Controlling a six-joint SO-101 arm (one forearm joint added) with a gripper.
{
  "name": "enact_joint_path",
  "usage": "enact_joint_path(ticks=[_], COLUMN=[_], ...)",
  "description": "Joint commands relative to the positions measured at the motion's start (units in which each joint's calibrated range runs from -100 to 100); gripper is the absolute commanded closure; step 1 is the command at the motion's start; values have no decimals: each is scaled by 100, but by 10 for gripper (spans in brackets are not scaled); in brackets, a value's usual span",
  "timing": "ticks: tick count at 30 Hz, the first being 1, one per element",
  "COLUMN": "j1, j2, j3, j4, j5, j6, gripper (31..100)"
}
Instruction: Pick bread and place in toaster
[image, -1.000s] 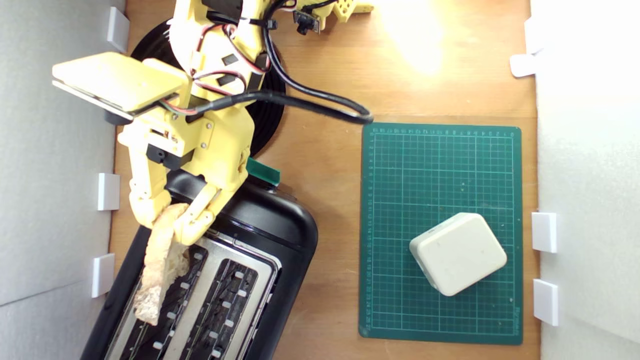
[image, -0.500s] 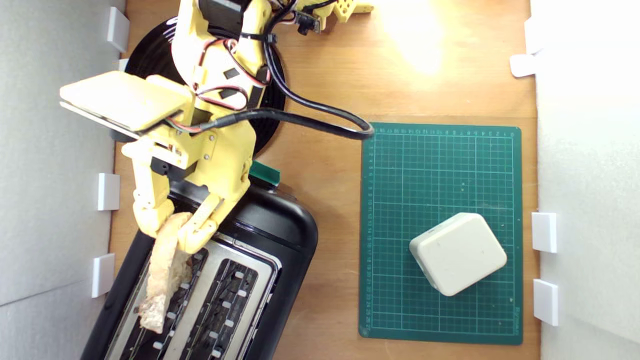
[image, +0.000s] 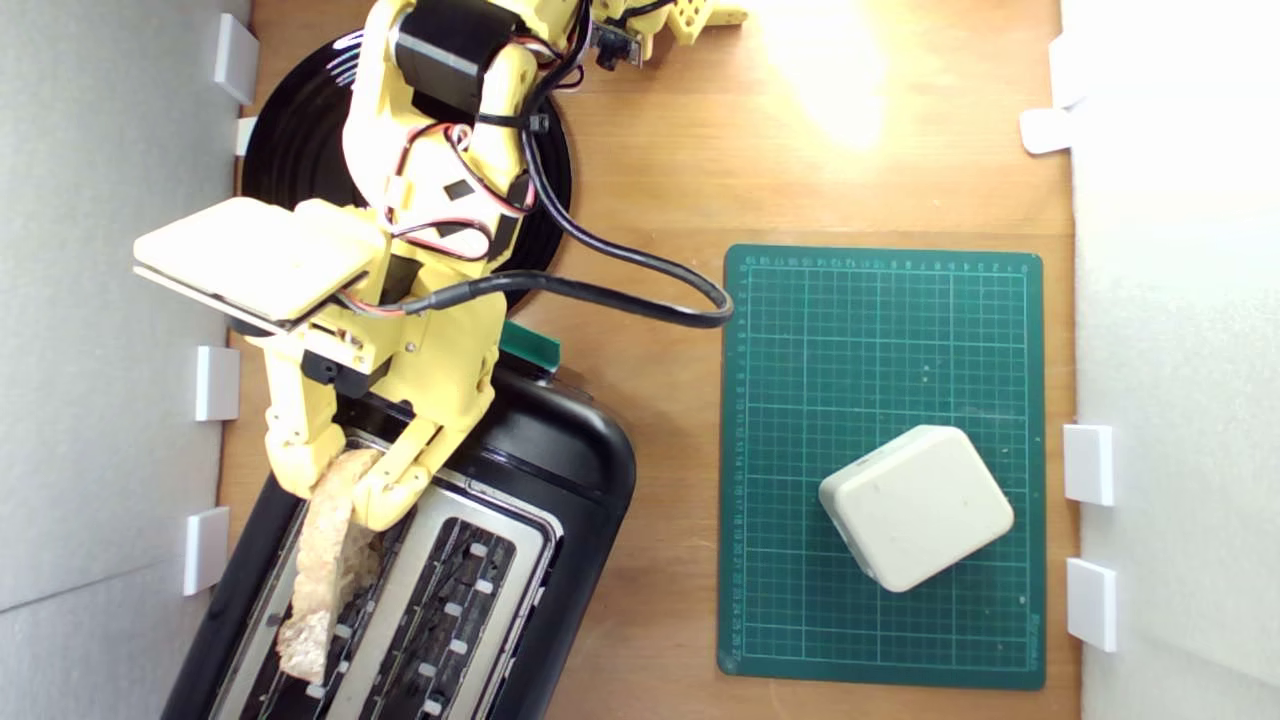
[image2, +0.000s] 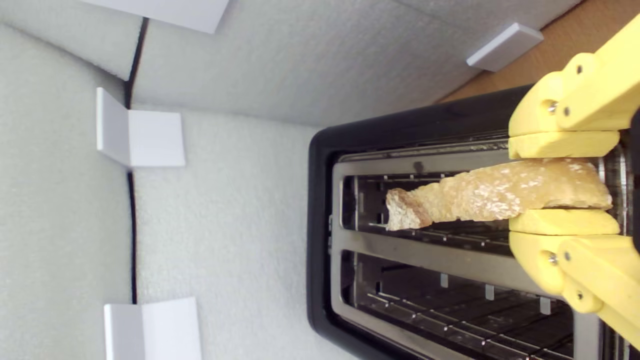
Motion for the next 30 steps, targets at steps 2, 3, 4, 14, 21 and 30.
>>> enact_joint_path(ticks=[2, 3, 4, 14, 21, 30], j1=[13, 13, 13, -36, -44, -44], j2=[135, 176, 209, 476, 492, 484], j3=[-280, -280, -280, -379, -370, -361], j4=[50, 50, 50, 214, 232, 223], j5=[-310, -353, -379, -404, -404, -396], j6=[17, 17, 17, -10, 17, 17], gripper=[802, 802, 802, 795, 795, 792])
